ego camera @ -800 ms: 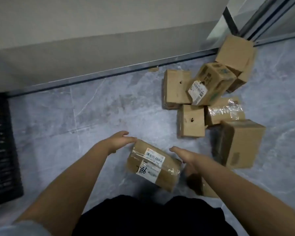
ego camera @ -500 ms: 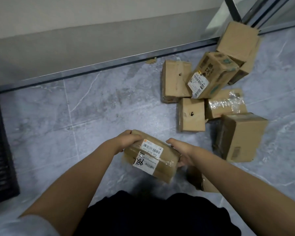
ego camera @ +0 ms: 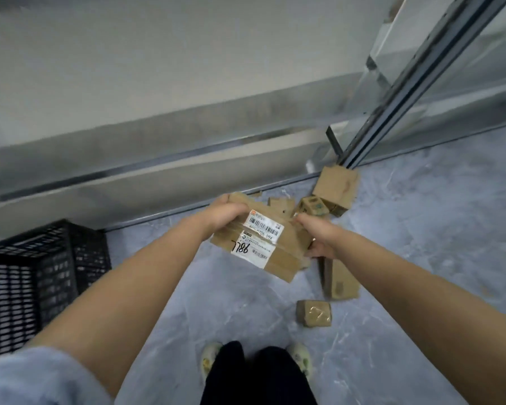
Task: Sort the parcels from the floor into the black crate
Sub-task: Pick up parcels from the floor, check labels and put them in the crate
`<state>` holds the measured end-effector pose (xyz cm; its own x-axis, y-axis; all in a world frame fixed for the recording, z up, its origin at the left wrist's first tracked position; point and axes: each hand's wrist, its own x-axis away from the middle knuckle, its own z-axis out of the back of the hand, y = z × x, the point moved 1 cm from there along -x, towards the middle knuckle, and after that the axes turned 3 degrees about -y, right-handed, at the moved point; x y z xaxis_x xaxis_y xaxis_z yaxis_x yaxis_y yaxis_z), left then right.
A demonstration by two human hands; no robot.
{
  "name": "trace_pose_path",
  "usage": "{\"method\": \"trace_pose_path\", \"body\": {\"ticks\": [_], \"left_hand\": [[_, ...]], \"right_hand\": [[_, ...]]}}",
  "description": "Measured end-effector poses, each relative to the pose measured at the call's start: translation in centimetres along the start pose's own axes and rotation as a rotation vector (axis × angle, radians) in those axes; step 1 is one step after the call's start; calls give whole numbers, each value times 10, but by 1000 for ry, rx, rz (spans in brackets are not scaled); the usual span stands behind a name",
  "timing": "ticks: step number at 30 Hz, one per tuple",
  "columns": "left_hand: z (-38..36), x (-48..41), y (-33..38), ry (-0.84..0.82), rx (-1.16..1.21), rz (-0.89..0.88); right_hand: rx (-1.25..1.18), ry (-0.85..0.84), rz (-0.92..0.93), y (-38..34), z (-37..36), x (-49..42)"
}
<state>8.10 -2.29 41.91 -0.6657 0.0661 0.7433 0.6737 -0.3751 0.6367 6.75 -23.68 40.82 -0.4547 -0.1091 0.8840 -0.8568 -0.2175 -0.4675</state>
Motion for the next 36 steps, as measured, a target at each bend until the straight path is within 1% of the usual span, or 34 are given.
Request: {"method": "trace_pose_path", "body": {"ticks": [4, 8, 11, 14, 18, 22, 24, 26, 31, 36], "left_hand": [[53, 106, 118, 56, 54, -127], [102, 210, 225, 142, -15, -335], [131, 276, 286, 199, -16, -461], [152, 332, 323, 282, 5, -605], [170, 392, 348, 419, 25, -783], [184, 443, 362, 540, 99, -939], [190, 467, 365, 612, 108, -974], [195, 488, 366, 658, 103, -998], [201, 522, 360, 742, 171, -1055], [205, 541, 347, 832, 261, -1080]], "right_hand": [[15, -8, 155, -100, -1, 123], [24, 60, 341, -198, -2, 240], [33, 83, 501, -254, -5, 311], [34, 103, 664, -293, -10, 372], [3, 211, 877, -330, -22, 441], [-59, 210, 1088, -352, -33, 491], [-104, 214, 1176, -359, -38, 511], [-95, 219, 1251, -363, -43, 526], [-28, 139, 1405, -368, -58, 553], [-50, 9, 1453, -368, -77, 553]]}}
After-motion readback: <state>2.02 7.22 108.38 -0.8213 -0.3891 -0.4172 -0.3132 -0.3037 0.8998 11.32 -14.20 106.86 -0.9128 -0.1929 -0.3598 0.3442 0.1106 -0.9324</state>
